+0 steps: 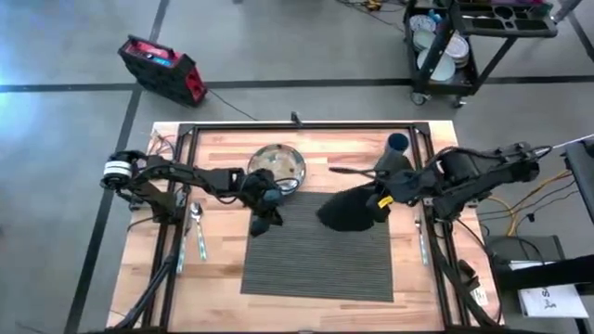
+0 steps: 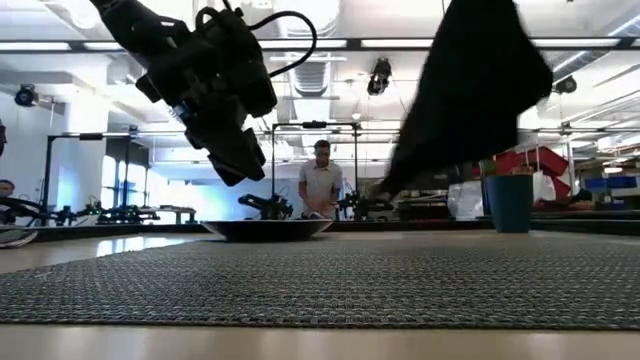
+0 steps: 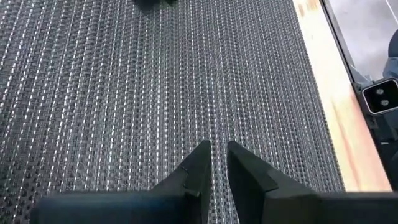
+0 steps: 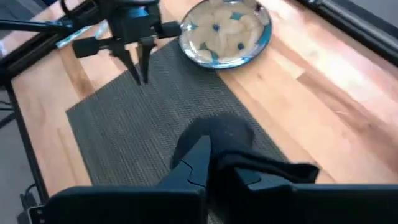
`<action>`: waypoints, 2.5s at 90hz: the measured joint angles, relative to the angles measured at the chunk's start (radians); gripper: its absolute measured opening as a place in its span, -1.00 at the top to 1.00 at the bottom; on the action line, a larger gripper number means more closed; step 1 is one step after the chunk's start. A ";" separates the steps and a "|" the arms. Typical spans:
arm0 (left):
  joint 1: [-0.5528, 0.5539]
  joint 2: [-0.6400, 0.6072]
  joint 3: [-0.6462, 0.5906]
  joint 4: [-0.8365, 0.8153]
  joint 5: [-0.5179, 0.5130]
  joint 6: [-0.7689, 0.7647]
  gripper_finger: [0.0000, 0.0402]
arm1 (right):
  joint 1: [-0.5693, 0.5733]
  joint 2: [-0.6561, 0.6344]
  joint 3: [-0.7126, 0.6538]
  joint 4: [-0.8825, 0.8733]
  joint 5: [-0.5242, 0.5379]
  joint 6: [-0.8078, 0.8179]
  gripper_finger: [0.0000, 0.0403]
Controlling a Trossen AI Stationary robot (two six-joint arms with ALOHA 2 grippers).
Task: Set table place
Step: Fold the black napkin
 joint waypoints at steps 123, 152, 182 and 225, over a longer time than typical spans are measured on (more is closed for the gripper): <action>0.005 -0.046 -0.008 -0.017 -0.001 0.001 0.82 | 0.099 -0.077 0.037 -0.200 0.027 0.183 1.00; 0.005 -0.115 -0.008 -0.015 0.000 -0.008 0.82 | 0.019 0.079 -0.082 0.090 -0.144 -0.014 1.00; -0.005 -0.228 -0.009 -0.080 0.053 -0.069 0.82 | -0.143 0.271 -0.205 0.598 -0.424 -0.257 1.00; -0.041 -0.597 -0.255 -0.110 0.048 -0.346 0.82 | -0.230 0.597 -0.182 1.012 -0.826 -0.326 1.00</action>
